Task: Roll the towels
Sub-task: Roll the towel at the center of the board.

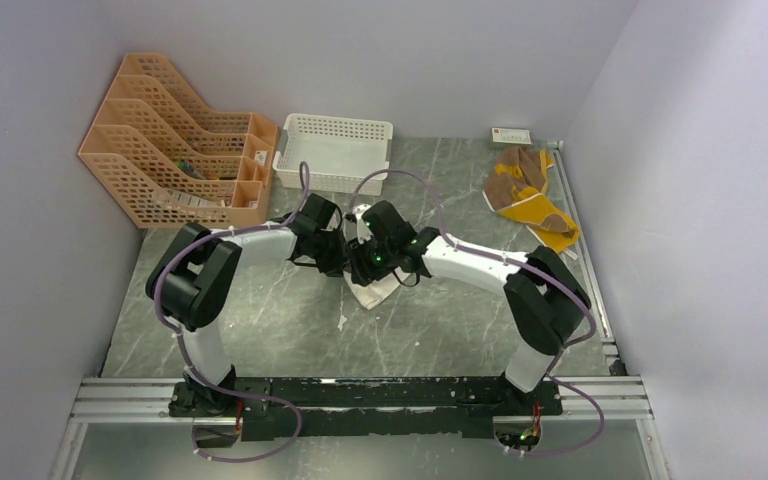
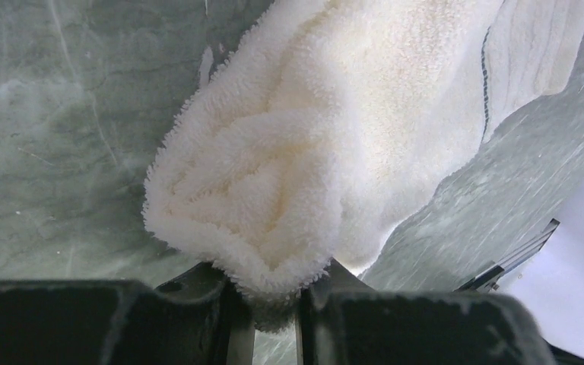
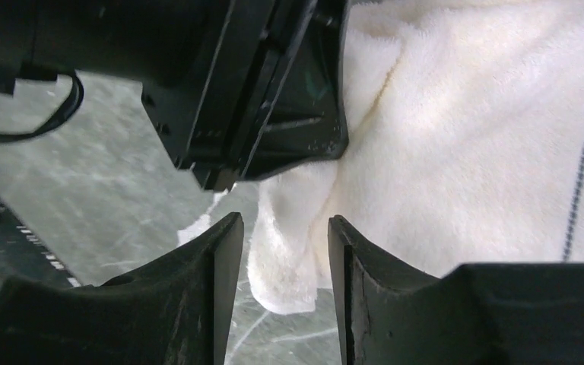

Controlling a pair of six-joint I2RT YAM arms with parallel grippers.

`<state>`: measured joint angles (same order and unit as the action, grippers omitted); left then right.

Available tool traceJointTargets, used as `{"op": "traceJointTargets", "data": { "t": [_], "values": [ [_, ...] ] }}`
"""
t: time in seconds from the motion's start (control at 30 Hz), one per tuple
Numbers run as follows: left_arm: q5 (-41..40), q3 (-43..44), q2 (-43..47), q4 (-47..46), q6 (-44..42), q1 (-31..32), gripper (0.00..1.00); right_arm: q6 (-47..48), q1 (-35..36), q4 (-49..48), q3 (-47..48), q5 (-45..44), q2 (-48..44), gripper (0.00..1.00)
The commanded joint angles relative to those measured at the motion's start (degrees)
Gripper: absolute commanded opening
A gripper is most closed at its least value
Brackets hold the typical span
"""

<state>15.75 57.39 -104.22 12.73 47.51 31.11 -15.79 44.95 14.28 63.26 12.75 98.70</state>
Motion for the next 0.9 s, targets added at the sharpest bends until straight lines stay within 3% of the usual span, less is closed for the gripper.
{"op": "traceJointTargets", "data": {
  "t": [0.0, 0.23, 0.87],
  "values": [
    [-2.8, -0.1, -3.9, 1.7, -2.5, -0.6, 0.1, 6.4, 4.4, 5.1, -2.1, -15.9, -2.8, 0.46],
    [-1.1, -0.8, -4.5, 0.8, -2.2, -1.6, 0.1, 6.4, 10.3, 3.7, -3.8, -24.5, -3.9, 0.47],
    [-0.8, -1.7, -5.0, 0.2, -1.7, -1.7, 0.1, 3.3, 16.1, 2.0, -0.2, -29.4, 2.2, 0.51]
  ]
}}
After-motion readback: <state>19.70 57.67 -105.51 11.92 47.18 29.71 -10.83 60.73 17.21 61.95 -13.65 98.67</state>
